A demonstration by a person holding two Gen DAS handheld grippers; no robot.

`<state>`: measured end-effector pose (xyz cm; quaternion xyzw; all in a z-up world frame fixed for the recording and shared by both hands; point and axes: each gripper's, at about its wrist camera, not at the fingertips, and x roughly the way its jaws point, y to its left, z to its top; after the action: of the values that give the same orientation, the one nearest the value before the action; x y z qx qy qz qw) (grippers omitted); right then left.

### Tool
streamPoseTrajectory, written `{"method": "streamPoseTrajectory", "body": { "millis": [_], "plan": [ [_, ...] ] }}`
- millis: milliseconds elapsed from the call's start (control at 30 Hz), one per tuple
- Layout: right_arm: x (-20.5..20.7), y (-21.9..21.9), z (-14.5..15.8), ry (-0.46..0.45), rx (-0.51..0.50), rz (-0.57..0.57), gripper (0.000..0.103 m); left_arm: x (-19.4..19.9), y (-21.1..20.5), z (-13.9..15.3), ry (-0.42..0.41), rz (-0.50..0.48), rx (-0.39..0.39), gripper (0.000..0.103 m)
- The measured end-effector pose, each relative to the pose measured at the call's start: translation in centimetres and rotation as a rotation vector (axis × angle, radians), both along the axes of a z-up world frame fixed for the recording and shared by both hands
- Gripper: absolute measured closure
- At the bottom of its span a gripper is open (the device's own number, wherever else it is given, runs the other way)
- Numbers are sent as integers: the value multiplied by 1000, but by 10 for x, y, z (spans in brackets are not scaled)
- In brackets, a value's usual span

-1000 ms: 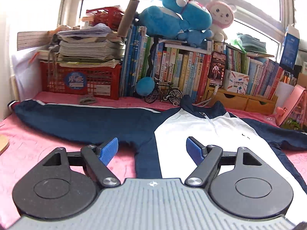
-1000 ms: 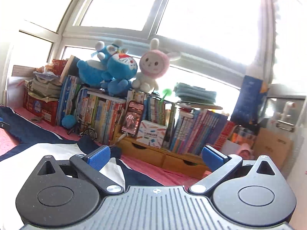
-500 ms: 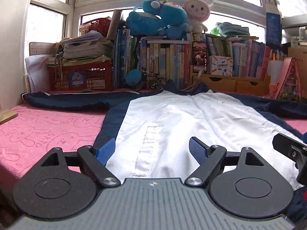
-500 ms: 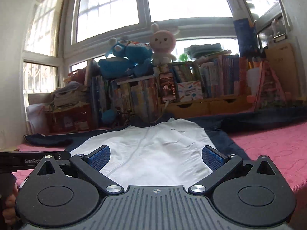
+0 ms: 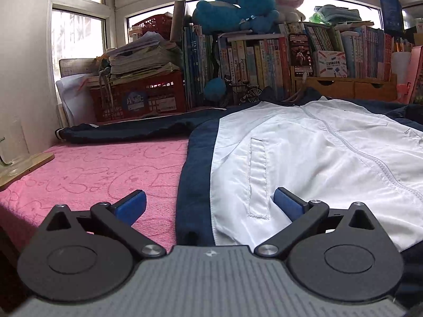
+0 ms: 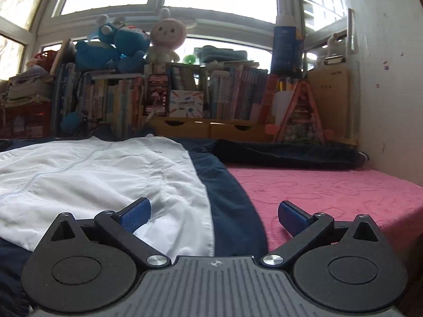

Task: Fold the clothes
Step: 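Smooth the white jacket front with both grippers open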

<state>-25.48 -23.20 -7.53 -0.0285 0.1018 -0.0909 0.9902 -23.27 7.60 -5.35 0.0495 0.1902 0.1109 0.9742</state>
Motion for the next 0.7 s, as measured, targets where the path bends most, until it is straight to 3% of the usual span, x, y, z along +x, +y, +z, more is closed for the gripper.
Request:
{"method": "streamPoseTrajectory", "body": {
  "millis": [233, 333, 433, 500, 600, 700],
  "plan": [
    [-1, -30, 8, 33, -107, -169, 1, -23, 29, 3, 33, 185, 191, 0],
    [-7, -23, 24, -9, -147, -210, 1, -27, 39, 14, 34, 244, 199, 6],
    [-5, -3, 45, -45, -68, -89, 0, -24, 41, 33, -64, 194, 30, 6],
    [2, 17, 53, -43, 18, 22, 0, -12, 29, 38, -113, 134, -41, 6],
    [15, 56, 52, -24, 80, 186, 0, 8, 1, 34, -132, 39, -74, 6],
    [27, 92, 44, 5, 75, 309, 0, 22, -25, 19, -103, -33, -36, 6]
  ]
}}
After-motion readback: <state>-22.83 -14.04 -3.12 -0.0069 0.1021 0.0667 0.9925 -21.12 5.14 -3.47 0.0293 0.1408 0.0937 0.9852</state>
